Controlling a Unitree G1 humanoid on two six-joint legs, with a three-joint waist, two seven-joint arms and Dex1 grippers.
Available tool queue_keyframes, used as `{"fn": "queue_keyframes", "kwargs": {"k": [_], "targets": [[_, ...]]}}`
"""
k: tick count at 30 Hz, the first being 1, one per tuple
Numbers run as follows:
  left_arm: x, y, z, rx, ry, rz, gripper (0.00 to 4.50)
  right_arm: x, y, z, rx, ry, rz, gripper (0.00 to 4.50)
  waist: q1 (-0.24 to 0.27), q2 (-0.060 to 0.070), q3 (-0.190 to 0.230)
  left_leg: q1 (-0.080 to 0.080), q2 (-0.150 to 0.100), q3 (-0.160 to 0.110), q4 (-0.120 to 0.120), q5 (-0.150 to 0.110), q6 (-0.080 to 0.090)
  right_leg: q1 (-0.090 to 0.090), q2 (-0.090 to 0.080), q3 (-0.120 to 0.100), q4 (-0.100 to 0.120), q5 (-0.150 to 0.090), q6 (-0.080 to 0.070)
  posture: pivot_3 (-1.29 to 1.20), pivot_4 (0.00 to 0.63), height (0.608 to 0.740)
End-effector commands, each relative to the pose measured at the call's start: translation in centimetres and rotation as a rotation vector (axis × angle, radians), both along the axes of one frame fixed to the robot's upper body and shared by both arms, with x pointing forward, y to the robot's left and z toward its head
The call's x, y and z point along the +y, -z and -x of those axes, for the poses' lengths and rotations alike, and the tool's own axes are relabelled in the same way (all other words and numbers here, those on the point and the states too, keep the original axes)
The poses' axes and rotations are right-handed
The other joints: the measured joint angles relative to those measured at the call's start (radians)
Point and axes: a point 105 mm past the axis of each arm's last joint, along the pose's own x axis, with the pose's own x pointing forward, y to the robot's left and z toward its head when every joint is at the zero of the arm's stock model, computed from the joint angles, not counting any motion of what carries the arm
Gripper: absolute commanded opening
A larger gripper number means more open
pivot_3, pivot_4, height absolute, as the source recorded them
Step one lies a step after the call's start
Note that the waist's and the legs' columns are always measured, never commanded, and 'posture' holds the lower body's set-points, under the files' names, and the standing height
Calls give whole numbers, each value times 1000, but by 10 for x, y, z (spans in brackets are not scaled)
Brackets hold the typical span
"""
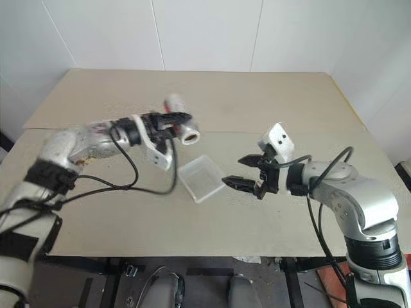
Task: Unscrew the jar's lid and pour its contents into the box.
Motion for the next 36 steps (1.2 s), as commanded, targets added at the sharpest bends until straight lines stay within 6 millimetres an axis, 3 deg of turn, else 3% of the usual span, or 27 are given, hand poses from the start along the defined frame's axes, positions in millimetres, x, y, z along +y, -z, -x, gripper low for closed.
{"fn": "queue_keyframes", "kwargs": {"k": [1,7,13,18,21,26,28,31,34,36], "targets": [[-12,6,-4,-209,112,-103,1913,3,-24,1,-65,-31,-51,4450,0,0,0,0,0,0,0,0,0,0,0,0,0,0,0,0,150,740],[-17,27,-8,-284,146,-188,1913,5,-35,4,-92,-26,-104,4450,0,0,0,-4,1,0,0,0,0,-5,0,0,2,0,0,0,150,740],[-21,22,-9,-280,140,-137,1913,6,-30,8,-94,-17,-104,4450,1,0,0,-5,0,-1,0,0,0,-4,0,-1,3,0,0,0,150,740],[-18,20,-6,-181,114,-56,1913,7,-30,9,-98,-16,-110,4450,-1,0,0,-5,0,-1,1,0,0,-4,0,-1,3,0,0,0,150,740],[-11,3,-9,-36,24,179,1913,8,-30,9,-104,-17,-108,4450,-2,0,0,-5,1,-1,1,0,0,-4,0,-1,3,0,0,0,150,740],[30,-22,-29,354,-254,721,1913,5,-32,11,-119,-20,-113,4450,-4,0,0,-4,1,-1,2,0,0,-4,0,-1,3,0,0,0,150,740],[51,-18,-38,631,-374,1015,1913,5,-32,11,-122,-21,-111,4450,-5,0,0,-4,1,-1,2,0,0,-3,0,-1,3,0,0,0,150,740],[65,-7,-36,968,-417,1286,1913,4,-30,12,-129,-27,-99,4450,-10,0,0,-4,1,-2,4,0,0,-2,0,-2,3,0,0,0,150,740],[69,9,-24,1295,-413,1438,1913,2,-29,12,-152,-41,-83,4450,-12,0,0,-4,1,-4,4,0,0,-1,0,-3,3,0,0,0,150,740],[74,18,-17,1418,-414,1530,1913,0,-28,13,-174,-46,-65,4450,-14,0,0,-4,1,-4,4,0,0,-1,0,-3,4,0,0,0,150,740]]}}
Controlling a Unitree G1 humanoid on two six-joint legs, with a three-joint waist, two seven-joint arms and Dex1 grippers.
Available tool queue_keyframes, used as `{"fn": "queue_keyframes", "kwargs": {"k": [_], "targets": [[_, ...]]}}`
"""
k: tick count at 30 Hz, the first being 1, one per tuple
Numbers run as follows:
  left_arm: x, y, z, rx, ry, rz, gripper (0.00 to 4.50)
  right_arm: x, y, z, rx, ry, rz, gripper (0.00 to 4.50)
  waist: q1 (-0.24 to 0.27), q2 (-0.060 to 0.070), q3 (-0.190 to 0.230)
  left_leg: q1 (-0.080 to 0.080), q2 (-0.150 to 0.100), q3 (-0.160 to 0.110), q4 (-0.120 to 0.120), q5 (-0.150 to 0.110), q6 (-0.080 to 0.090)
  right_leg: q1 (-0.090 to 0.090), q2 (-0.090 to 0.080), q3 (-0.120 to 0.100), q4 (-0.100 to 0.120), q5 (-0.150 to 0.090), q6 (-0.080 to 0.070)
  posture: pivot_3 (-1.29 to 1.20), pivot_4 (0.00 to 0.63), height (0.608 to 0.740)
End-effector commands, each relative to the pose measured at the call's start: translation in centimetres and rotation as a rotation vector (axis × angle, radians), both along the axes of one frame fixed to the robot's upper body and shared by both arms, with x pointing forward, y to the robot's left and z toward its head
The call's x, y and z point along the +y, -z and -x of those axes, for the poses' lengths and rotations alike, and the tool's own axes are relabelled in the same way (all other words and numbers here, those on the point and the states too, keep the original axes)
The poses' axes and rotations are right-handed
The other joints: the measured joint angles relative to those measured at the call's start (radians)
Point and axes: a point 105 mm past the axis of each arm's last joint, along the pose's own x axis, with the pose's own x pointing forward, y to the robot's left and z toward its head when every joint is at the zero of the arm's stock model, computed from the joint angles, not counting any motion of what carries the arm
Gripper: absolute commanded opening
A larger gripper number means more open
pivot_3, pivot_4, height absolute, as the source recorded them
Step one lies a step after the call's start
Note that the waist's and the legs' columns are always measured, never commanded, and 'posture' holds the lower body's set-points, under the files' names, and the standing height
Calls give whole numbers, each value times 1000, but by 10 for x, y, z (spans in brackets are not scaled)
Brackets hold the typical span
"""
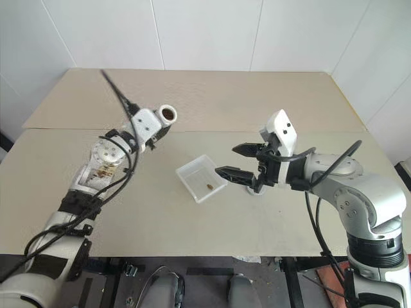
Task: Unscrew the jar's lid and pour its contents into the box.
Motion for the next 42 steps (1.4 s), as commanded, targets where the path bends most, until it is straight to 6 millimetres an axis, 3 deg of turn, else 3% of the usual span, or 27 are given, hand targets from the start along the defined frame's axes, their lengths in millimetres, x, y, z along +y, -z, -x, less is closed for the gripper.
{"fn": "queue_keyframes", "kwargs": {"k": [1,12,20,23,27,29,33,38,42], "targets": [[3,-6,16,126,45,236,1913,-3,-11,5,-108,-20,25,4450,-3,0,0,0,0,0,0,0,0,0,0,0,0,0,0,0,150,740],[13,38,29,241,21,387,1913,-7,-12,5,-136,-27,40,4450,-7,0,0,5,-1,-2,0,0,0,3,0,0,-1,0,0,0,150,740],[26,48,46,262,16,347,4468,-7,-12,6,-142,-24,39,4500,-10,0,0,5,-1,-2,0,0,0,3,0,0,-1,0,0,0,150,740],[39,47,63,274,31,311,4468,-8,-10,7,-141,-19,39,4500,-14,0,0,5,0,-1,-1,0,0,3,0,1,-1,0,0,0,150,740],[64,34,114,365,187,196,4468,-13,-5,9,-130,1,50,4500,-19,0,0,6,2,0,-2,0,0,2,1,2,-1,0,0,0,150,740],[81,24,127,402,207,184,4468,-14,-3,10,-126,4,52,4500,-16,0,0,7,2,1,-3,0,0,2,1,3,-1,0,-1,0,150,740],[111,-18,165,366,387,116,4468,-20,1,10,-126,11,68,4500,-8,0,0,8,3,2,-3,0,0,4,1,1,-2,-1,-2,0,150,740],[141,-33,180,342,357,17,4468,-31,7,11,-134,9,108,4500,-9,0,0,8,3,4,-4,0,0,3,1,2,-3,-1,-2,0,150,740],[140,-34,179,311,338,26,4468,-35,5,11,-138,7,101,4500,-11,0,0,8,4,4,-4,0,0,3,2,2,-2,-1,-2,0,150,740]]}}
